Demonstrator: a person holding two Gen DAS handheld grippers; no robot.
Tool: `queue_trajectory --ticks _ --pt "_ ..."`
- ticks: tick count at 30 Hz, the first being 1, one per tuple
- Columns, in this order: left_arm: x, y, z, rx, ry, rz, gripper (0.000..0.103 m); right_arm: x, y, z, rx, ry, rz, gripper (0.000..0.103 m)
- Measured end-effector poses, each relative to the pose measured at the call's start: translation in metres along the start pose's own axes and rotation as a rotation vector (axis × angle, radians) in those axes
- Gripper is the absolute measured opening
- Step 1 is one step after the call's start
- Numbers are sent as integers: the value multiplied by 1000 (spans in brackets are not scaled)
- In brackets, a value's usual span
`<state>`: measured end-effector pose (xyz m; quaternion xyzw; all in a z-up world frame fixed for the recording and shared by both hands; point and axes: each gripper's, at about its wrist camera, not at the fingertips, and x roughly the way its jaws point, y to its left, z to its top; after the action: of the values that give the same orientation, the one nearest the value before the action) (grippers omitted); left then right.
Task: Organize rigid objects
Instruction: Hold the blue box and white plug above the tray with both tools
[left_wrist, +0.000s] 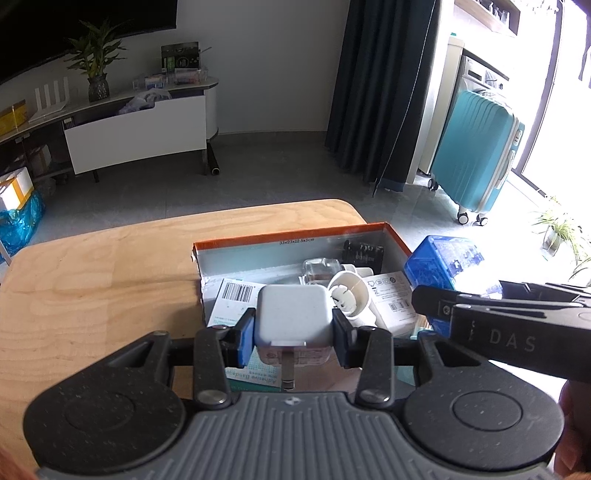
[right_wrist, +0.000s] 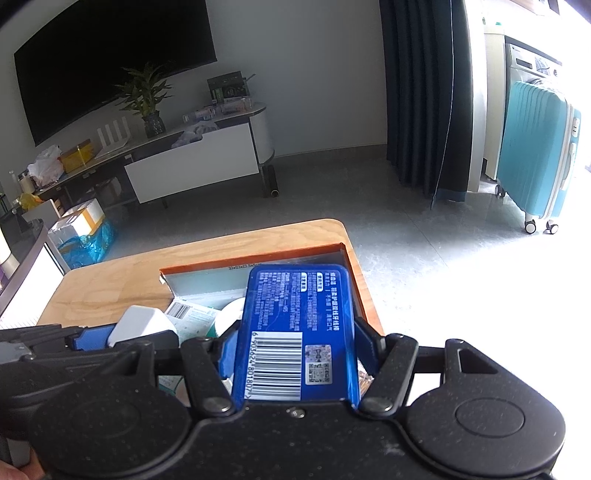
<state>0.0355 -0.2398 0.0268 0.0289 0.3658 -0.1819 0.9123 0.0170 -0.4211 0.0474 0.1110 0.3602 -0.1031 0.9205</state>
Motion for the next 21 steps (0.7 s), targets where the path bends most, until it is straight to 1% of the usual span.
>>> queue_trajectory --ticks 6,21 --pt "5 2 5 2 -4 1 42 3 1 2 -5 -3 0 74" --pt "24 13 19 -5 12 -6 42 19 -3 8 5 30 -1 74"
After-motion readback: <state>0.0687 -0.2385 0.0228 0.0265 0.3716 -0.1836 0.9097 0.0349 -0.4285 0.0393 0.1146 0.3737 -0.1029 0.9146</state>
